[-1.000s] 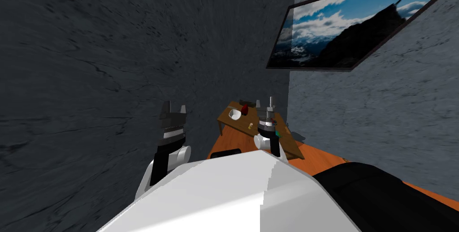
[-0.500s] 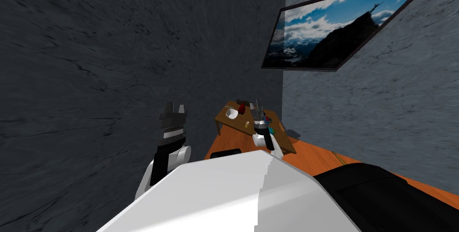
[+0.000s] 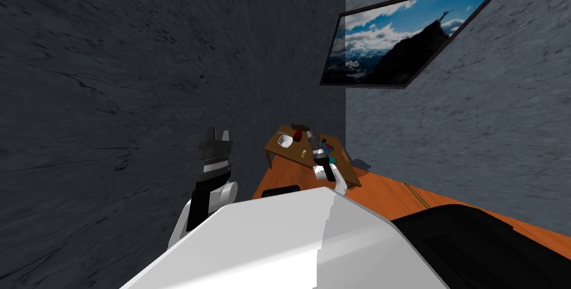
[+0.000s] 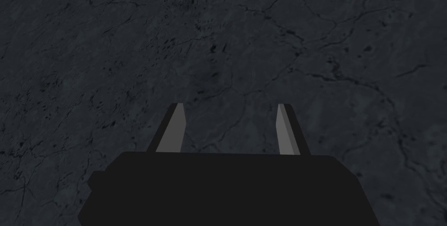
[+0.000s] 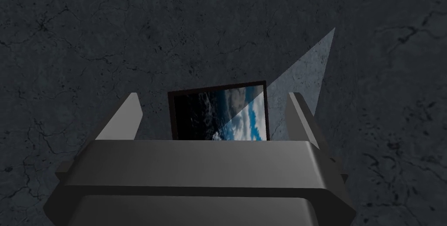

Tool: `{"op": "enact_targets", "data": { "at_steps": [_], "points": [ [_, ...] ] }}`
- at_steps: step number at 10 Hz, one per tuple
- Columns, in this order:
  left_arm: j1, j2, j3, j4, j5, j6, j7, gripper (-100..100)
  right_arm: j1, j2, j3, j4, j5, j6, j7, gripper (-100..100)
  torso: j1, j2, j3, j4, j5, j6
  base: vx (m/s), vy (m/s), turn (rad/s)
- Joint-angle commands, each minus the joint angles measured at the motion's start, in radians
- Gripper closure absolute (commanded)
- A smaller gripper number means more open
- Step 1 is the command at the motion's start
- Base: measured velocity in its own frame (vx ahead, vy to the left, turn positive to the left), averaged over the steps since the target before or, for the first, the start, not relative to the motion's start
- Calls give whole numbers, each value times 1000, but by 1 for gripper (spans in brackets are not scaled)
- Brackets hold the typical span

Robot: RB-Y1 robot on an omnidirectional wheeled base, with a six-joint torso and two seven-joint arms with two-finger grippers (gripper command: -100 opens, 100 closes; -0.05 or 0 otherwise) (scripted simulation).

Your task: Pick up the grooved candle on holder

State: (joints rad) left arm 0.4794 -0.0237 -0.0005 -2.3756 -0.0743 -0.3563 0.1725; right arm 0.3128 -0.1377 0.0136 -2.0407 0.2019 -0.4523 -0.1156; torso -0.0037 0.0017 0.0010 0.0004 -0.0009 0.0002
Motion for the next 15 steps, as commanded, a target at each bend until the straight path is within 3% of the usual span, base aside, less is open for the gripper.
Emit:
{"op": "enact_targets", "data": {
  "at_steps": [1,8,9,10,13,14,15],
  "points": [
    [0,0,0,0,0,0,0,0,-14,-4,1,42,29,2,8,-100,0,0,0,0,0,0,-17,-41,-26],
    [0,0,0,0,0,0,0,0,-120,-37,3,246,212,35,58,-100,1,0,0,0,0,0,-23,-52,-38],
    [0,0,0,0,0,0,0,0,-120,-37,3,269,233,35,58,-100,0,0,0,0,0,0,-23,-50,-15],
    [0,0,0,0,0,0,0,0,-148,-42,3,311,269,44,73,-100,1,0,0,0,0,0,-29,-55,-33],
    [0,0,0,0,0,0,0,0,-176,-47,4,384,348,52,89,-100,0,0,0,0,0,0,-24,-54,-19],
    [0,0,0,0,0,0,0,0,-176,-47,4,390,348,52,89,-100,0,0,0,0,0,0,2,-22,6],
    [0,0,0,0,0,0,0,0,-204,-50,5,430,393,60,106,-100,2,-1,-1,0,0,0,-6,-31,-23]
  ]
}}
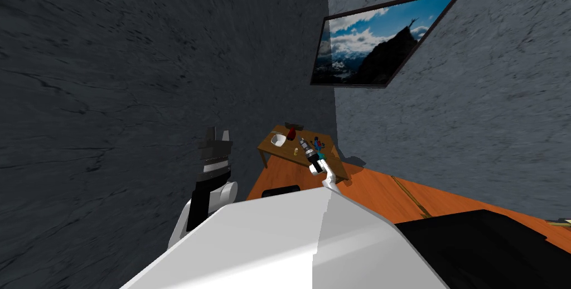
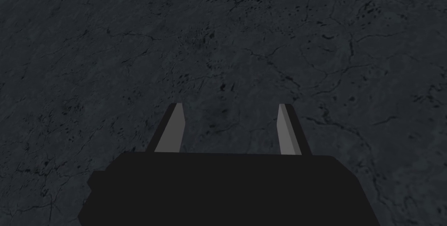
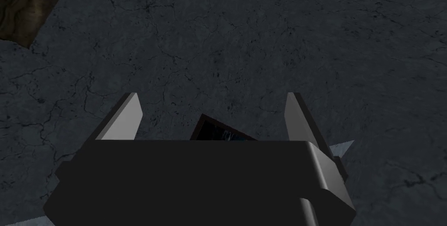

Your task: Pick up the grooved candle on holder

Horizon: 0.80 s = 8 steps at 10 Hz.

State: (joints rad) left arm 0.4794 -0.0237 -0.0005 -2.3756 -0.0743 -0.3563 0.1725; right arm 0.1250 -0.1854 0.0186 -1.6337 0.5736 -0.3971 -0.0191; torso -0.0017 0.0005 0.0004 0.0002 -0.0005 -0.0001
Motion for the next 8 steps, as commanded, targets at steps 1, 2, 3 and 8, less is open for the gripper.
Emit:
{"op": "enact_targets", "data": {
  "at_steps": [1,2,3,8],
  "points": [
    [0,0,0,0,0,0,0,0,-16,-2,0,44,37,5,9,-100,0,0,0,0,0,0,-14,-31,-6],
    [0,0,0,0,0,0,0,0,-44,-5,1,82,72,12,27,-100,0,0,0,0,0,0,-23,-57,-13],
    [0,0,0,0,0,0,0,0,-44,-5,1,105,98,12,27,-100,-1,1,0,0,0,0,-11,-58,3],
    [0,0,0,0,0,0,0,0,-100,-8,2,225,223,27,65,-100,-1,0,0,0,0,0,-15,-52,5]
  ]
}}
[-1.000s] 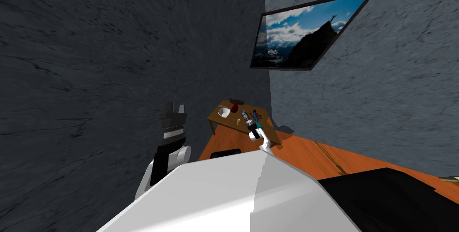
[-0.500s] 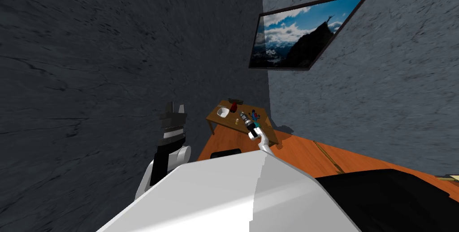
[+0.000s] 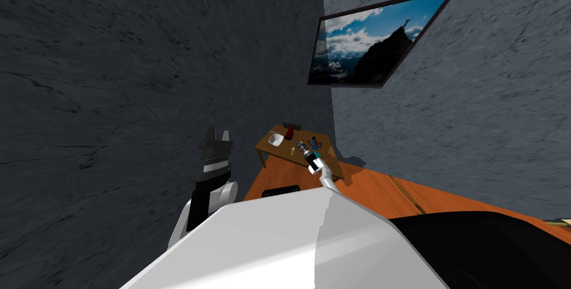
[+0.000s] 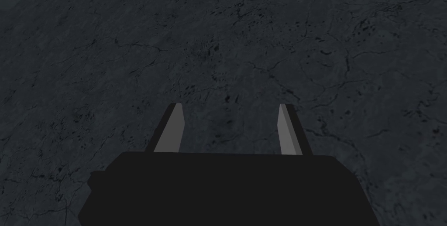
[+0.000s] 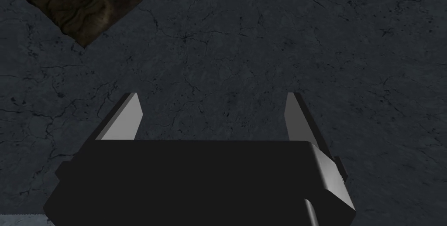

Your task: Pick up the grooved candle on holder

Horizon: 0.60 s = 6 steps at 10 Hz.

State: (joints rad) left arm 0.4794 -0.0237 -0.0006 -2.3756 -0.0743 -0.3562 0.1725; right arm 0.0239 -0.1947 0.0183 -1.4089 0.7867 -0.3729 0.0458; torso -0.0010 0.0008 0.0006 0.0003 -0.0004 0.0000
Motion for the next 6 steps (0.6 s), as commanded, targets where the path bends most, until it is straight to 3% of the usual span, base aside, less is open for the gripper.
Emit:
{"op": "enact_targets", "data": {
  "at_steps": [1,6],
  "points": [
    [0,0,0,0,0,0,0,0,-26,0,3,50,50,10,20,-100,0,0,0,0,0,0,-12,-29,18],
    [0,0,0,0,0,0,0,0,-80,0,4,173,198,23,63,-100,-2,0,0,0,0,0,-7,-53,27]
  ]
}}
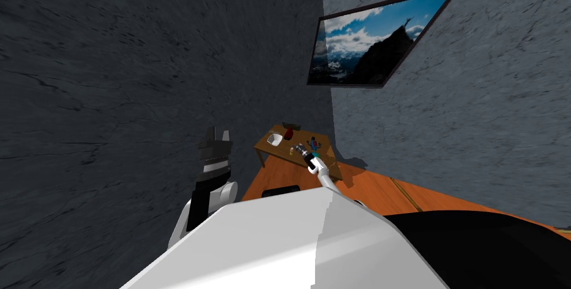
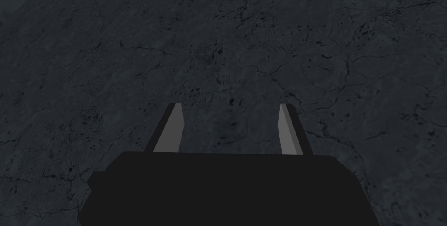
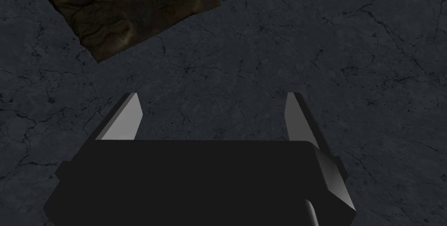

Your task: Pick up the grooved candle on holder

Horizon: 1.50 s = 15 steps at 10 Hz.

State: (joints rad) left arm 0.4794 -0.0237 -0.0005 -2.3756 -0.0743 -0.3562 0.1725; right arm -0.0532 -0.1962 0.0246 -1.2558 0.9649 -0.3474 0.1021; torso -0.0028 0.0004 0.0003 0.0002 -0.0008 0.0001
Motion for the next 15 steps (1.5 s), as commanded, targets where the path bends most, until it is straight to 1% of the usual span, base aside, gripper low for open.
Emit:
{"op": "enact_targets", "data": {
  "at_steps": [1,2,3,4,5,6,7,8,9,10,11,12,13,14,15],
  "points": [
    [0,0,0,0,0,0,0,0,-28,1,-2,50,50,4,28,-100,0,0,0,0,0,0,-8,-44,43],
    [0,0,0,0,0,0,0,0,-28,1,-2,74,76,4,28,-100,0,0,0,0,0,0,-6,-37,33],
    [0,0,0,0,0,0,0,0,-28,1,-2,74,86,4,28,-100,1,0,0,0,0,0,-4,-19,-2],
    [0,0,0,0,0,0,0,0,-54,1,-2,120,127,9,51,-100,2,0,0,0,0,0,-3,-35,65],
    [0,0,0,0,0,0,0,0,-54,1,-2,127,149,9,51,-100,1,0,0,0,0,0,0,-45,35],
    [0,0,0,0,0,0,0,0,-78,1,-1,178,179,15,73,-100,1,0,0,0,0,0,-3,-59,79],
    [0,0,0,0,0,0,0,0,-78,1,-1,178,207,15,73,-100,0,0,0,0,0,0,-1,-47,32],
    [0,0,0,0,0,0,0,0,-101,1,-1,226,235,20,96,-100,0,0,0,0,0,0,2,-43,69],
    [0,0,0,0,0,0,0,0,-101,1,-1,226,263,20,96,-100,1,0,0,0,0,0,1,-36,42],
    [0,0,0,0,0,0,0,0,-101,1,-1,226,271,20,96,-100,1,0,0,0,0,0,-1,-14,-9],
    [0,0,0,0,0,0,0,0,-124,2,-1,273,310,24,118,-100,2,0,0,0,1,0,2,-27,72],
    [0,0,0,0,0,0,0,0,-124,2,-1,273,331,24,118,-100,2,0,0,0,0,0,3,-34,52],
    [0,0,0,0,0,0,0,0,-145,2,-1,313,366,28,141,-100,1,0,0,0,0,0,1,-40,92],
    [0,0,0,0,0,0,0,0,-145,2,-1,316,388,28,141,-100,1,-1,0,0,0,0,3,-40,46],
    [0,0,0,0,0,0,0,0,-166,2,-1,357,419,32,163,-100,1,-1,0,0,0,0,6,-44,98]
  ]
}}
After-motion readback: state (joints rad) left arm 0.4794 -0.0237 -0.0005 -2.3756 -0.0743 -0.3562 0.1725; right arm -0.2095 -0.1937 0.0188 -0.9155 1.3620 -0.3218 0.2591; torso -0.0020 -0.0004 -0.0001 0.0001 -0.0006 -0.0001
